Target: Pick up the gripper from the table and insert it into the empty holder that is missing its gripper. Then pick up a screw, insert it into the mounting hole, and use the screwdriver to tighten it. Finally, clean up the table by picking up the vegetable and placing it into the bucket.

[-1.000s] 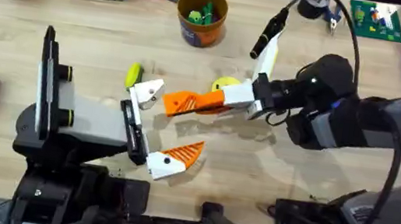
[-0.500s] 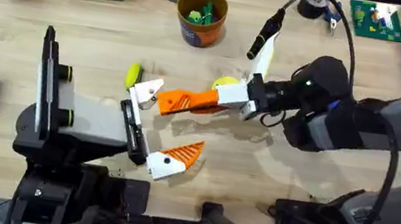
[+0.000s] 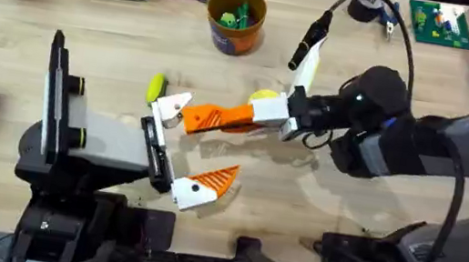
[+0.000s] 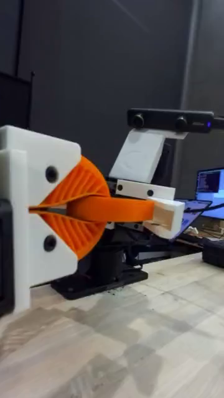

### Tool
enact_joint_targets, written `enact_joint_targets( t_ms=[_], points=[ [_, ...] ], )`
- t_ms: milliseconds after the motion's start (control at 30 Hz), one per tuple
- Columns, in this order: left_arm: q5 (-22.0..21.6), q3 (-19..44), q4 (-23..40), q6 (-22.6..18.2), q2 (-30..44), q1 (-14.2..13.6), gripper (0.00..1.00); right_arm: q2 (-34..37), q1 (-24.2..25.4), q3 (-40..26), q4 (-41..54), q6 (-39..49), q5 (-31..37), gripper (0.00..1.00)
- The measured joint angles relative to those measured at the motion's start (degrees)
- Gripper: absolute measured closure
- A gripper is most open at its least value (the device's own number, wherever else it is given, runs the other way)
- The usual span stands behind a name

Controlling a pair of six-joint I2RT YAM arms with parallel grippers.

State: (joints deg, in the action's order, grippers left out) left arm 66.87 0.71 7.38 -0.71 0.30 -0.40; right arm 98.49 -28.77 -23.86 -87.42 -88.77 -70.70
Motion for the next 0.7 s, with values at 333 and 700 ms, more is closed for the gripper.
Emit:
enact_joint_targets(
  t_ms=[333, 700],
  points=[
    [0.0, 0.0, 0.0, 0.0, 0.0, 0.0, 0.016, 0.85, 0.0, 0.0, 0.12, 0.02, 0.04, 0.992],
    [-0.02, 0.0, 0.02, 0.04, 0.0, 0.0, 0.015, 1.76, -0.02, 0.0, -0.74, 0.2, 0.13, 0.992]
  ],
)
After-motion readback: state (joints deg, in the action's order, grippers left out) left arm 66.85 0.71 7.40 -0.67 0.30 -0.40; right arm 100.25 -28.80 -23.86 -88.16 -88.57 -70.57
